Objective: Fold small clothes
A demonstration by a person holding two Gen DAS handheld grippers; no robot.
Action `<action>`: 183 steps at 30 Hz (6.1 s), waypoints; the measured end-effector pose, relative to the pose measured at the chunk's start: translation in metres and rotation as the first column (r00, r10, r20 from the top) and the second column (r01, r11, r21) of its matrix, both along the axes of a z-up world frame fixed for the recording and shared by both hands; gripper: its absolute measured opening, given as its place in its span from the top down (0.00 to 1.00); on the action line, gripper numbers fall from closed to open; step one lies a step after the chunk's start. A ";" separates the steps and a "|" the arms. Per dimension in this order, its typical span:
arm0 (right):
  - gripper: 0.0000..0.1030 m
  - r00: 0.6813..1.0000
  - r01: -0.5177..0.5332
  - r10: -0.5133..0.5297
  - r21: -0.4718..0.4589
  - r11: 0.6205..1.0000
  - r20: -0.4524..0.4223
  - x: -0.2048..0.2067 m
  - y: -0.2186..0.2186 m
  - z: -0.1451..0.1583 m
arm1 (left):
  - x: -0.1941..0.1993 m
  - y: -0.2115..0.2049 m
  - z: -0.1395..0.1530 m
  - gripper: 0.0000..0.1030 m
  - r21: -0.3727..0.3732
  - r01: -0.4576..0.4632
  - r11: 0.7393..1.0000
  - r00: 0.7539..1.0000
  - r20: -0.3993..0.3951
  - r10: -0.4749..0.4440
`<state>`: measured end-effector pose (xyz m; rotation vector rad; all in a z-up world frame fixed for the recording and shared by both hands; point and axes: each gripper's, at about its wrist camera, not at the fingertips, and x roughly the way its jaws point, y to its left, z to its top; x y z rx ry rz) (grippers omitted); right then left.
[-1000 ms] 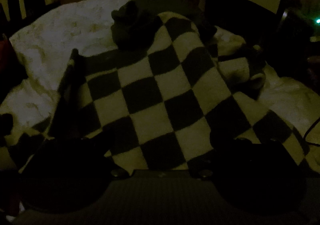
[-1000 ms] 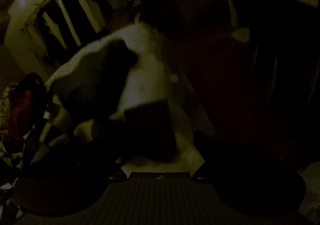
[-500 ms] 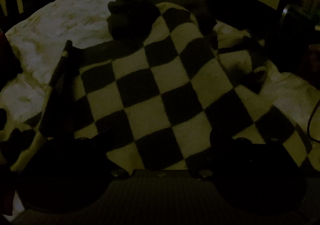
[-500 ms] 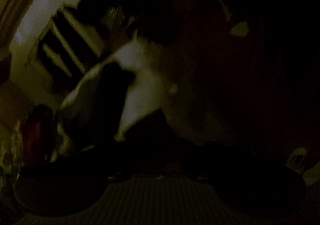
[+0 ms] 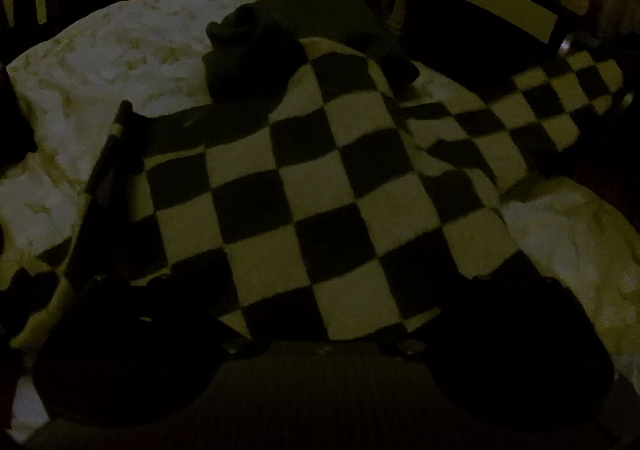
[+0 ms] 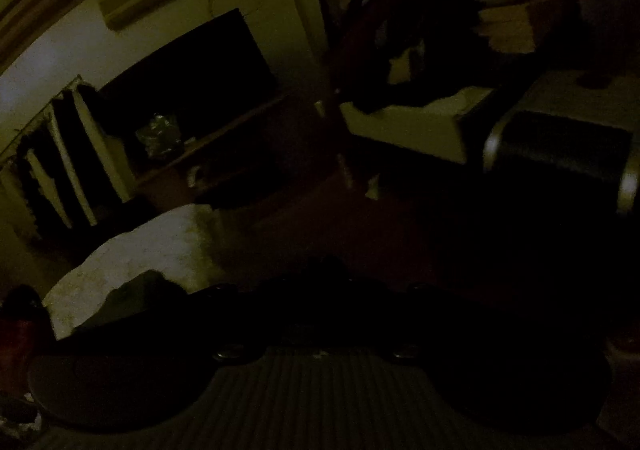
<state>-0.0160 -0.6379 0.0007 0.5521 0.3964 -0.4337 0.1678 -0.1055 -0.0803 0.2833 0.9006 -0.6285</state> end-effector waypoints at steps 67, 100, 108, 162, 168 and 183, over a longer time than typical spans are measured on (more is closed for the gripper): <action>0.07 0.639 -0.768 0.768 0.082 0.635 0.041 0.223 0.436 -0.076 | 0.056 0.176 -0.002 0.00 -0.028 -0.428 0.903 0.899 0.087 0.429; 0.00 0.952 -0.293 0.301 0.119 0.949 -0.056 0.076 0.252 -0.136 | 0.106 0.142 -0.052 0.17 -0.191 -0.371 0.909 0.928 -0.128 0.351; 0.00 0.955 -0.283 0.292 0.146 0.948 -0.046 0.075 0.249 -0.139 | 0.104 0.162 -0.033 0.32 -0.079 -0.445 0.892 0.889 0.081 0.451; 0.25 0.869 -0.485 0.464 -0.116 0.867 -0.171 0.094 0.309 -0.114 | 0.151 0.155 -0.055 0.89 -0.075 -0.442 0.894 0.895 -0.100 0.434; 0.35 0.845 -0.500 0.470 -0.067 0.863 -0.255 0.113 0.303 -0.138 | 0.146 0.148 -0.054 0.51 -0.072 -0.399 0.914 0.915 -0.096 0.392; 0.05 0.722 -0.691 0.686 -0.038 0.722 -0.092 0.087 0.381 -0.017 | 0.016 0.259 0.079 0.00 0.043 -0.580 0.814 0.769 0.358 0.529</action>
